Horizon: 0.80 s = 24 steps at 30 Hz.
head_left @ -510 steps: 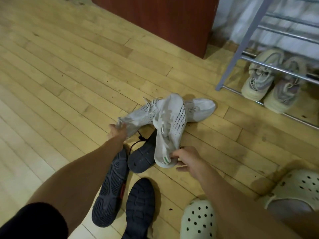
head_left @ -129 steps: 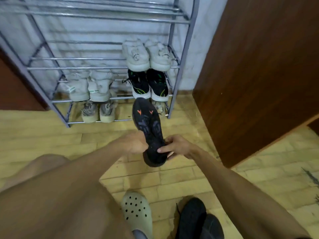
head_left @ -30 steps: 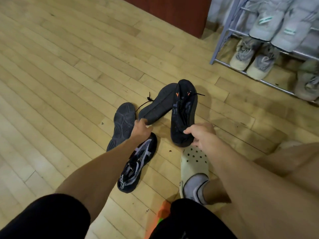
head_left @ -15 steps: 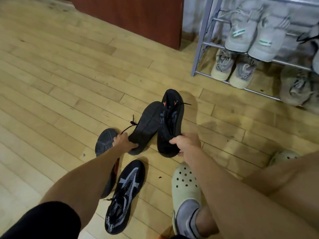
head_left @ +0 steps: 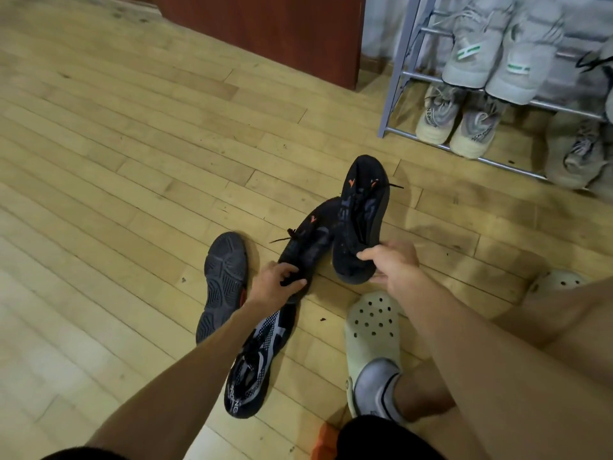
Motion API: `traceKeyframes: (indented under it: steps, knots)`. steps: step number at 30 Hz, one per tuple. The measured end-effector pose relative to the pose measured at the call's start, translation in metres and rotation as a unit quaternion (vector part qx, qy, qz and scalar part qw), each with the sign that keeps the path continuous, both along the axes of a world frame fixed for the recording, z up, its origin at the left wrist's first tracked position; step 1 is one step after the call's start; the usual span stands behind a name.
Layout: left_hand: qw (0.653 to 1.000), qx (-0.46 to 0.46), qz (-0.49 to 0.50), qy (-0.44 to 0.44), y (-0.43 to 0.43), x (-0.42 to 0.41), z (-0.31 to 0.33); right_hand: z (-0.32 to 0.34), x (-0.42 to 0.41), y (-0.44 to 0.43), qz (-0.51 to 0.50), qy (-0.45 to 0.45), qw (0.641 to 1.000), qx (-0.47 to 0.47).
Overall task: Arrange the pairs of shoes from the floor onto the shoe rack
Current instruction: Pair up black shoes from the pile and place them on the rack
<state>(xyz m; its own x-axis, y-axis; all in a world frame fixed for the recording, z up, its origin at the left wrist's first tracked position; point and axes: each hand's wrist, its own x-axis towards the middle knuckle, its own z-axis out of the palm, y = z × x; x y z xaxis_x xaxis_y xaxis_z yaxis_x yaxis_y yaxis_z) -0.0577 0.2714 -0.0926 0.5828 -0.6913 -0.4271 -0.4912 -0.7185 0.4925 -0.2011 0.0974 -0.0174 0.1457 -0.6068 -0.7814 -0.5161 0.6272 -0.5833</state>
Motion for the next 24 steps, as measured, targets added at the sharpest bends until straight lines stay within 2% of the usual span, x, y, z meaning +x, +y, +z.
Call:
traceKeyframes:
  steps: [2,5,9,12,16,20,24]
  knots:
    - [0.999,-0.037,-0.004,0.017,-0.003,-0.001,0.006,-0.001,-0.004,0.004,-0.003,0.008,1.0,0.005]
    - [0.994,-0.058,0.089,0.022,-0.009,0.009,0.007,-0.003,-0.007,0.01,-0.005,0.022,1.0,0.007]
    - [0.974,0.071,0.159,0.142,-0.015,0.012,-0.005,-0.006,-0.007,0.011,-0.008,0.028,0.999,0.014]
    - [0.96,0.102,0.189,0.178,-0.024,0.01,-0.01,-0.008,-0.006,0.007,-0.009,0.02,0.999,0.025]
    - [0.948,0.131,0.204,0.205,-0.037,0.019,-0.009,-0.009,-0.007,0.002,-0.012,0.006,0.999,0.031]
    - [0.928,0.162,0.173,0.286,-0.039,0.024,0.011,-0.006,-0.006,0.002,-0.013,0.007,1.0,0.022]
    - [0.908,0.132,0.174,0.358,-0.043,0.01,0.037,0.013,0.001,0.008,-0.003,0.009,1.0,0.003]
